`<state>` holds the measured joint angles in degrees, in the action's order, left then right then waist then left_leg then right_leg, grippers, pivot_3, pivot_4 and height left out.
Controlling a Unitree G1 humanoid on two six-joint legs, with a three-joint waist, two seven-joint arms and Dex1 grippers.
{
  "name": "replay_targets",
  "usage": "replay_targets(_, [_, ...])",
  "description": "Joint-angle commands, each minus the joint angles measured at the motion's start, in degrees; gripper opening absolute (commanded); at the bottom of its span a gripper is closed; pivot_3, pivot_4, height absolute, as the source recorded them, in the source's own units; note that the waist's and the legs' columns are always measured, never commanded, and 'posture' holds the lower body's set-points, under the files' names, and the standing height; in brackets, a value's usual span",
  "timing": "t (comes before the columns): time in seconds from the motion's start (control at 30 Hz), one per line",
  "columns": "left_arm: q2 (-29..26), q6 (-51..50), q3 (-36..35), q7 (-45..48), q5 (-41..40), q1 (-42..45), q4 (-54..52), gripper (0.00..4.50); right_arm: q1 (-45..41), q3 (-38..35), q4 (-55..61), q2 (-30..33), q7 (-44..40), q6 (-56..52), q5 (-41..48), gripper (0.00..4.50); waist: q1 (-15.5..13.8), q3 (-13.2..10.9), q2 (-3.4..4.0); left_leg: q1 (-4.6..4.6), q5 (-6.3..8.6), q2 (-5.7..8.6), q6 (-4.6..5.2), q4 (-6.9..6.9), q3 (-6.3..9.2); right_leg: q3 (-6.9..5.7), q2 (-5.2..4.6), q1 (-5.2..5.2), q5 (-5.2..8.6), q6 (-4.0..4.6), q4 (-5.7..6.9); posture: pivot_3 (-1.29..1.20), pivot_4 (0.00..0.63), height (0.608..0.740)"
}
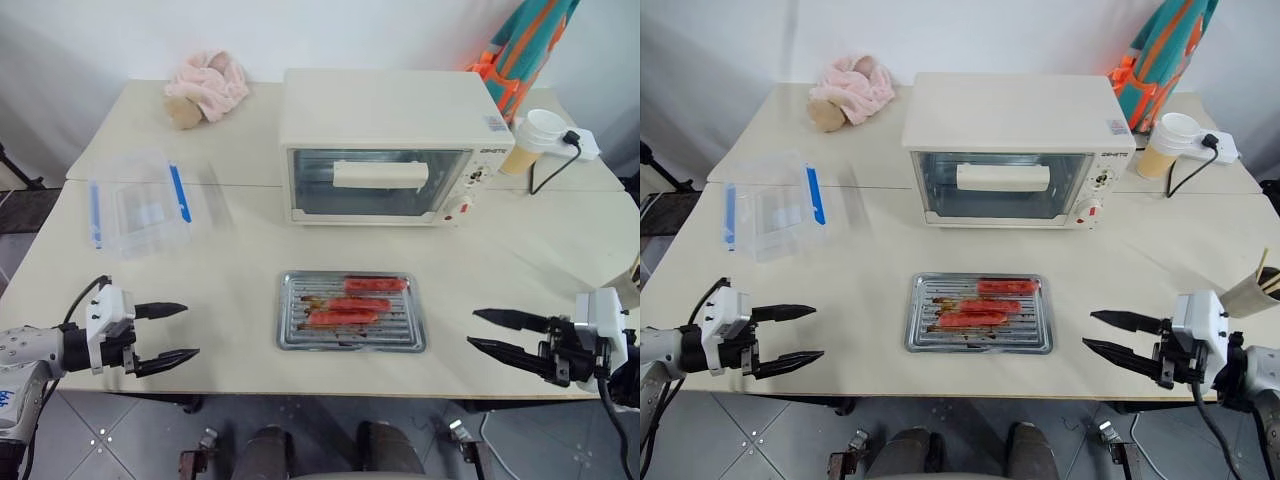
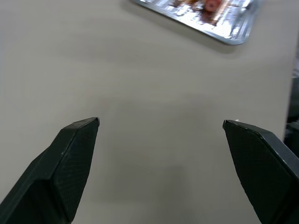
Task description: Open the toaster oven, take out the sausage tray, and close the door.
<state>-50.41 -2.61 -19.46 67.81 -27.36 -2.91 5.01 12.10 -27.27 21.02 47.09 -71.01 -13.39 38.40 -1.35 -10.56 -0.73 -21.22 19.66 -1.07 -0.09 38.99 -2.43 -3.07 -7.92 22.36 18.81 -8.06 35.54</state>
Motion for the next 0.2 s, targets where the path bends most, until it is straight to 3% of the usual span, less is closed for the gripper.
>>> replay_targets(0.03, [0.5, 2.8, -3.5, -2.4, 0.0, 1.2, -0.9, 4.50, -1.2, -2.1, -0.8, 0.1, -0.7, 3.1, 0.2, 3.39, -0.1, 0.0, 0.00, 0.00, 0.00, 0.02, 0.01, 0.00, 0.00, -0.01, -0.03, 0.00, -0.01, -0.01, 0.01, 0.00, 0.150, 0.740])
replay_targets(0.13, [1.1, 2.7, -5.7, -3.5, -1.3, 1.9, -0.1, 4.50, 0.9, -1.7, 1.4, -1.4, -1.3, 5.8, -0.4, 4.35, -0.1, 0.0, 0.00, -0.02, 0.03, 0.06, 0.05, -0.02, 0.00, -0.24, -0.09, 0.00, -0.03, -0.06, 0.05, 0.00, 0.150, 0.740])
replay_targets(0.2, [1.2, 1.9, -5.9, -2.4, -2.0, 0.7, -1.1, 4.50, 0.7, -1.4, 1.5, -2.1, -0.4, 6.3, -0.2, 4.48, 0.0, 0.0, 0.00, -0.01, 0.07, 0.10, 0.04, -0.02, -0.08, -0.49, -0.09, -0.02, -0.06, -0.10, 0.16, 0.00, 0.150, 0.740])
